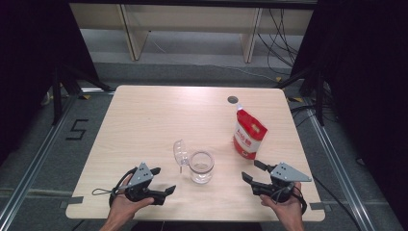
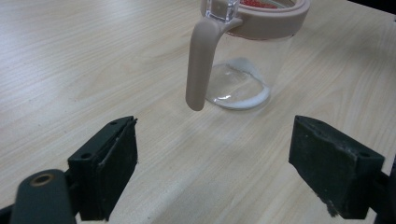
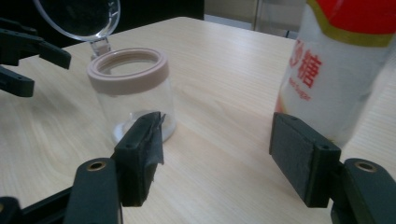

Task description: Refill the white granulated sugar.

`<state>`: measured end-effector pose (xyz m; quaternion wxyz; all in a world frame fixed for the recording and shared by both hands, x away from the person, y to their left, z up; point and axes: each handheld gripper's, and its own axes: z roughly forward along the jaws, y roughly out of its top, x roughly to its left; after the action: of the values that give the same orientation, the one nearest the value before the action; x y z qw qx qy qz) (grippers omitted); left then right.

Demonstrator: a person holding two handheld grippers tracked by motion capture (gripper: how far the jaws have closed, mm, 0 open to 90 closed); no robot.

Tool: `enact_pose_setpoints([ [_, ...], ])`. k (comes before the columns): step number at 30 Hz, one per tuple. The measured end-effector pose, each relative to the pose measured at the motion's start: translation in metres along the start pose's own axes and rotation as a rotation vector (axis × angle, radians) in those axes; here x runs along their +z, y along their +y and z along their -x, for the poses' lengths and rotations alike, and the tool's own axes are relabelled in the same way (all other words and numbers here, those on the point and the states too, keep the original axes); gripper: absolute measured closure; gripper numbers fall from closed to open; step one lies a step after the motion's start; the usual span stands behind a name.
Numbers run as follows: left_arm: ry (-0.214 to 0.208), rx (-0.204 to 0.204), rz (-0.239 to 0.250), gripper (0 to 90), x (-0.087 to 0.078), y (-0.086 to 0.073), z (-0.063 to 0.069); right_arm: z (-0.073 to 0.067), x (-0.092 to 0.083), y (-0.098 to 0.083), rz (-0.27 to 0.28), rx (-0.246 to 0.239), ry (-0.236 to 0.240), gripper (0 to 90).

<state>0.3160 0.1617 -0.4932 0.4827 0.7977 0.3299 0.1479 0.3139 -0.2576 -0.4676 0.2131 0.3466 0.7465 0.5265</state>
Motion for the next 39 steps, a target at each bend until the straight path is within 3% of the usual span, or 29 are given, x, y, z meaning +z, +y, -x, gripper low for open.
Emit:
enact_pose_setpoints([
  [1, 0.003, -0.028, 0.000, 15.1, 0.001, -0.001, 0.001, 0.002, -0.002, 0.000, -0.013, -0.012, -0.003, 33.6],
  [5, 0.006, -0.005, -0.005, 15.1, 0.000, -0.001, 0.000, 0.007, -0.005, -0.001, -0.015, 0.006, -0.019, 30.6],
  [9, 0.008, -0.001, -0.002, 15.1, 0.000, -0.001, 0.000, 0.013, -0.006, -0.004, -0.021, 0.019, -0.069, 23.3],
  [13, 0.012, -0.009, 0.001, 15.1, 0.001, -0.002, 0.000, 0.018, -0.005, -0.005, -0.022, 0.020, -0.080, 23.5],
  [14, 0.013, -0.007, 0.001, 15.1, 0.001, -0.002, 0.000, 0.017, -0.003, -0.005, -0.011, 0.041, -0.088, 23.4],
  [15, 0.015, -0.035, 0.004, 15.1, 0.001, -0.003, 0.001, 0.019, -0.003, -0.004, -0.025, 0.033, -0.098, 23.2],
  [18, 0.017, -0.005, -0.001, 15.1, 0.000, -0.003, -0.001, 0.024, 0.002, -0.003, -0.004, 0.015, -0.123, 23.4],
  [19, 0.017, -0.004, -0.002, 15.1, 0.000, -0.002, -0.001, 0.027, 0.003, -0.002, -0.010, -0.002, -0.110, 23.5],
  [21, 0.014, -0.035, 0.008, 15.1, 0.002, -0.003, 0.001, 0.028, 0.005, -0.002, -0.019, 0.036, -0.132, 22.9],
  [22, 0.013, -0.032, 0.006, 15.1, 0.002, -0.003, 0.001, 0.032, 0.006, -0.002, -0.016, 0.016, -0.134, 22.9],
  [28, 0.014, -0.031, 0.000, 15.1, 0.002, -0.004, 0.001, 0.041, 0.017, 0.001, -0.002, 0.019, -0.134, 22.2],
  [30, 0.014, -0.031, 0.001, 15.1, 0.002, -0.004, 0.001, 0.043, 0.021, 0.001, 0.003, 0.049, -0.140, 22.2],
  [31, 0.014, -0.027, 0.001, 15.1, 0.002, -0.004, 0.001, 0.047, 0.024, 0.002, 0.010, 0.020, -0.149, 22.2],
  [34, 0.010, -0.025, -0.002, 15.1, 0.002, -0.004, 0.001, 0.050, 0.031, 0.004, 0.010, 0.025, -0.152, 22.3],
  [35, 0.007, -0.003, -0.004, 15.1, 0.002, -0.003, 0.000, 0.050, 0.033, 0.004, 0.005, 0.032, -0.157, 22.5],
  [36, 0.006, -0.003, -0.005, 15.1, 0.002, -0.003, 0.000, 0.053, 0.037, 0.004, 0.021, 0.013, -0.138, 23.7],
  [37, 0.009, -0.028, -0.003, 15.1, 0.002, -0.004, 0.002, 0.053, 0.039, 0.005, 0.028, 0.019, -0.145, 24.6],
  [39, 0.009, -0.004, -0.001, 15.1, 0.002, -0.003, 0.000, 0.055, 0.043, 0.005, 0.021, 0.021, -0.142, 24.5],
])
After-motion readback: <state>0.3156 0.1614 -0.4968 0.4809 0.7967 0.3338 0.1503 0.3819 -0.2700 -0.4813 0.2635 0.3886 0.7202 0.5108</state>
